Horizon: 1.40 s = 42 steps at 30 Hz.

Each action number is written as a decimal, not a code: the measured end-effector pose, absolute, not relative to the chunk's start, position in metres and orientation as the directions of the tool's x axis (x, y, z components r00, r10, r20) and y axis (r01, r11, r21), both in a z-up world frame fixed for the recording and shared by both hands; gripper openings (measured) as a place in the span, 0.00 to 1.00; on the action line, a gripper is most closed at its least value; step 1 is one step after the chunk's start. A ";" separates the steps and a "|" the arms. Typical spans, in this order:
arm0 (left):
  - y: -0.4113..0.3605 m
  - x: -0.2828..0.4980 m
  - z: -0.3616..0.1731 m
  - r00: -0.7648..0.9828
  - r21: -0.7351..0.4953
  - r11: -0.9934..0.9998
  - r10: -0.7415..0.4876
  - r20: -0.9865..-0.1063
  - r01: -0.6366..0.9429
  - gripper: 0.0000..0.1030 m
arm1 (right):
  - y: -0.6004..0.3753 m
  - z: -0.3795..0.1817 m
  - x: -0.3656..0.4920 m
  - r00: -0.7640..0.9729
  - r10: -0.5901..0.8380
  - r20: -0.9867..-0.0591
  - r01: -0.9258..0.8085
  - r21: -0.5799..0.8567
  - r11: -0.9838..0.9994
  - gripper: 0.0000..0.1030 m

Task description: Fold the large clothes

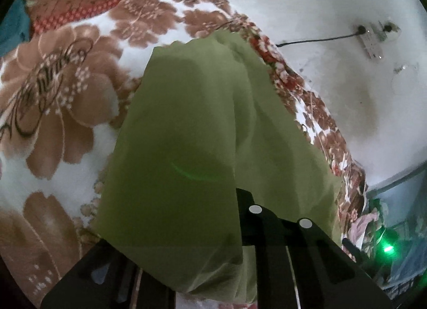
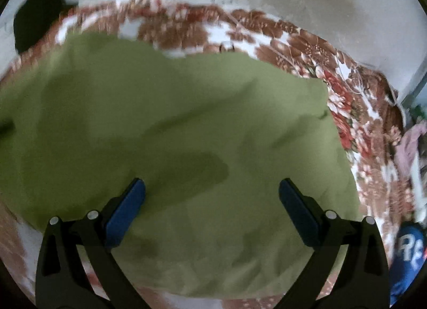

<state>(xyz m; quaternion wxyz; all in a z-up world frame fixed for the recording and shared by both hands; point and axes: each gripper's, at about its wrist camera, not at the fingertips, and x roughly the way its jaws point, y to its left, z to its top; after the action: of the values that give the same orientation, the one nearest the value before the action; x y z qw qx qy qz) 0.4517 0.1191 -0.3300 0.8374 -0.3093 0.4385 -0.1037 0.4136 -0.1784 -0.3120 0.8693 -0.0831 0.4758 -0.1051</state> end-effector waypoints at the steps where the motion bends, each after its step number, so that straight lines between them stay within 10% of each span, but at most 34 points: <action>1: 0.115 0.452 -0.325 0.594 -0.596 0.799 -0.438 -0.674 -0.087 0.12 | -0.176 -0.321 0.414 0.517 -0.272 -0.812 0.090 -0.265 0.960 0.95; 20: 0.019 0.445 -0.209 0.659 -0.352 0.919 -0.375 -0.652 0.175 0.11 | -0.194 -0.336 0.406 0.514 -0.368 -0.775 0.020 -0.418 0.908 0.95; 42: -0.277 0.392 -0.159 0.726 0.300 0.767 -0.293 -0.622 0.567 0.11 | -0.324 -0.341 0.332 0.427 -0.423 -0.799 0.127 -0.410 0.903 0.95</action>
<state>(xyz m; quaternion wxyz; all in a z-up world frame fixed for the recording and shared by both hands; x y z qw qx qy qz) 0.3918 -0.2766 -0.1586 0.8966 0.2430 0.2820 -0.2397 0.3324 -0.3241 -0.3409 0.8320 -0.1455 0.5093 -0.1652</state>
